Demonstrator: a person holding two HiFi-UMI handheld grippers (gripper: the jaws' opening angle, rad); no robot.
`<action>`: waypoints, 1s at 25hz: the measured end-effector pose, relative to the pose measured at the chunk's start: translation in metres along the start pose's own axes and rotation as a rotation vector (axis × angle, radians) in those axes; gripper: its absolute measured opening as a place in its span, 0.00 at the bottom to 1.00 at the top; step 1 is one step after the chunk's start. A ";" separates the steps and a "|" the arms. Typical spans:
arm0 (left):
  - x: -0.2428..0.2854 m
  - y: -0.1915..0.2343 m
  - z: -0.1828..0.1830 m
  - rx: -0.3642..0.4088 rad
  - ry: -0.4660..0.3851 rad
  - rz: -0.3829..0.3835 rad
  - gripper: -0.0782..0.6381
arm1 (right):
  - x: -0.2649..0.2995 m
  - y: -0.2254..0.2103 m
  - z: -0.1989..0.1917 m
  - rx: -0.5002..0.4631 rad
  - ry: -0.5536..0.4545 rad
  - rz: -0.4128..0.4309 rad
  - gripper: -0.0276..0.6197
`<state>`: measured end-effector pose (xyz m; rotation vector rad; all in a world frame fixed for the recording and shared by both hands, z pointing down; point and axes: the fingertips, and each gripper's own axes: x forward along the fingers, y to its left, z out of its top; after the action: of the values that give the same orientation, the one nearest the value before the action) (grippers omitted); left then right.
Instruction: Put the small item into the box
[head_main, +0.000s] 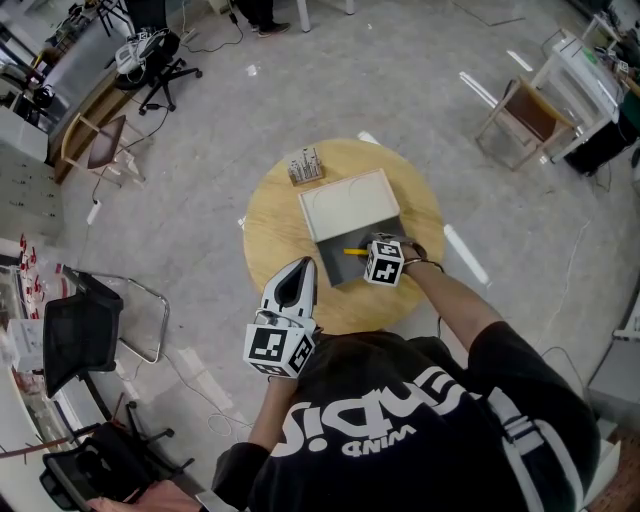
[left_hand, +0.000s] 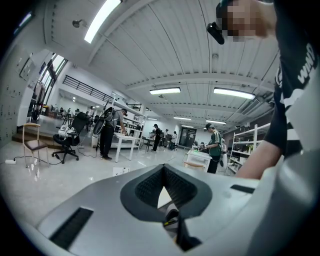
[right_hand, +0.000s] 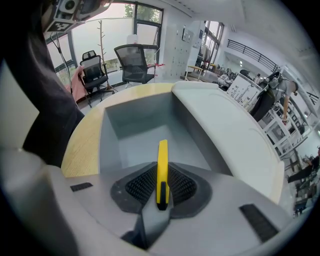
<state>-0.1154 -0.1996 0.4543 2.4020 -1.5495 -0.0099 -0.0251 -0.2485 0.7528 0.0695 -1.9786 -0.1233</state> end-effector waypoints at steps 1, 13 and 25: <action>0.000 0.001 0.000 -0.001 0.000 0.000 0.12 | 0.000 0.000 0.000 0.006 -0.002 0.002 0.13; 0.000 0.001 0.002 -0.006 -0.006 -0.004 0.12 | -0.008 -0.007 -0.003 0.028 -0.006 -0.016 0.19; 0.005 -0.010 0.002 -0.010 -0.013 -0.034 0.12 | -0.038 -0.015 0.013 0.047 -0.091 -0.092 0.12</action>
<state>-0.1053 -0.2005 0.4503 2.4249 -1.5098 -0.0406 -0.0219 -0.2582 0.7115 0.1886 -2.0696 -0.1419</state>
